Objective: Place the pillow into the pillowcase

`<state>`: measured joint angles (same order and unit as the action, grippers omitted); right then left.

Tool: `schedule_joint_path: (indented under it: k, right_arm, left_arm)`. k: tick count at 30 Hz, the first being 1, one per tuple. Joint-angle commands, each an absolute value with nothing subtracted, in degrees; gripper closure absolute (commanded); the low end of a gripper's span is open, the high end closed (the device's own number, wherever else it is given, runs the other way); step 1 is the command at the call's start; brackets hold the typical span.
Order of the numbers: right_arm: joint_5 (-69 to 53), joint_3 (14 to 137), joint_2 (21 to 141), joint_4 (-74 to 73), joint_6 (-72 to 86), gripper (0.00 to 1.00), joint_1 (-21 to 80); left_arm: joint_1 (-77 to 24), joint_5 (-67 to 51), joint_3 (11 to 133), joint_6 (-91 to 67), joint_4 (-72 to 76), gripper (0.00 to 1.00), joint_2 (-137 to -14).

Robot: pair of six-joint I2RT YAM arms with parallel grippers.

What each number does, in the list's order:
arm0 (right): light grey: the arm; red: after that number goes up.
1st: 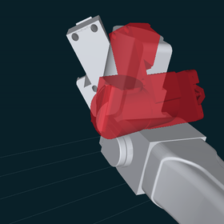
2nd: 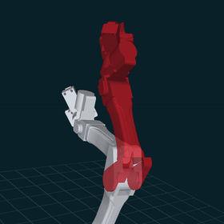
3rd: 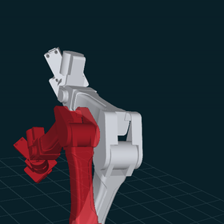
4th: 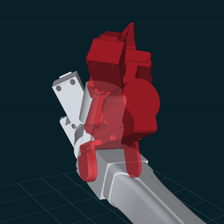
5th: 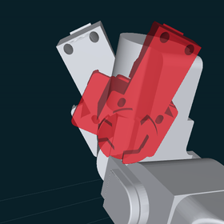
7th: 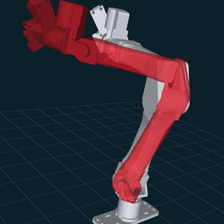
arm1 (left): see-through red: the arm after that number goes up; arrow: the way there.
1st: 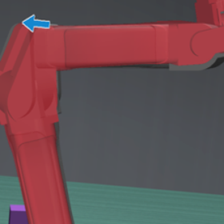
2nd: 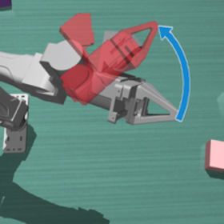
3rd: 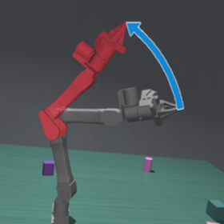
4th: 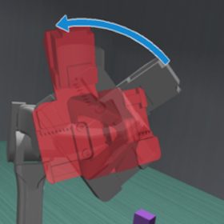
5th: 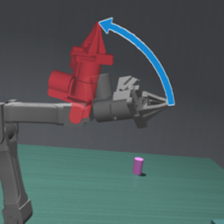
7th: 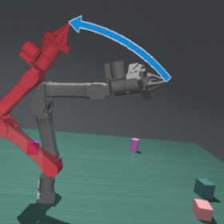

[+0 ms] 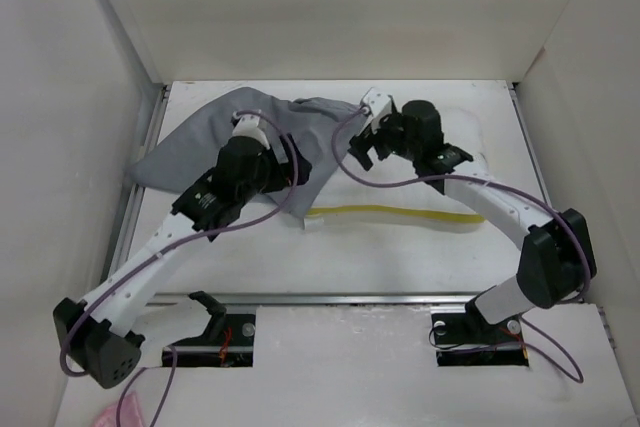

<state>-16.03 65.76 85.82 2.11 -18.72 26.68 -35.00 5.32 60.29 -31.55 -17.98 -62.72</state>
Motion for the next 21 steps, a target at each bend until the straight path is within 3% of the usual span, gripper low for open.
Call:
schedule_joint_path:
  k: [1, 6, 13, 16, 18, 20, 21]
  right_arm:
    - [-12.0, 65.3, 85.3, -9.9, -23.3, 0.00, 34.0]
    - [-8.9, 59.1, 86.1, -7.8, -18.6, 0.00, 38.4]
    - [-8.6, 65.2, 98.2, -4.4, -17.4, 0.00, 38.9]
    - [-5.3, 66.4, 99.3, -2.4, -16.7, 0.11, 38.9]
    - [-5.3, 66.4, 98.8, -2.4, -16.0, 0.30, 38.4]
    - [-6.7, 66.4, 98.1, -1.8, -16.0, 0.38, 38.4]
    - [-7.4, 65.9, 98.1, -1.2, -16.0, 0.48, 38.4]
  left_arm:
    - [-36.2, 6.3, 50.9, -38.9, -19.2, 0.00, -60.7]
    - [-37.4, 5.0, 44.0, -40.4, -19.8, 0.00, -57.7]
    - [-38.1, 7.0, 39.1, -43.1, -15.5, 0.00, -57.7]
    - [-38.1, 7.0, 36.3, -43.2, -10.9, 0.06, -58.8]
    - [-38.1, 8.3, 36.3, -43.2, -8.7, 0.09, -61.6]
    - [-38.1, 10.9, 36.3, -43.2, -8.0, 0.14, -64.1]
    - [-38.6, 11.7, 37.8, -43.2, -7.3, 0.15, -67.1]
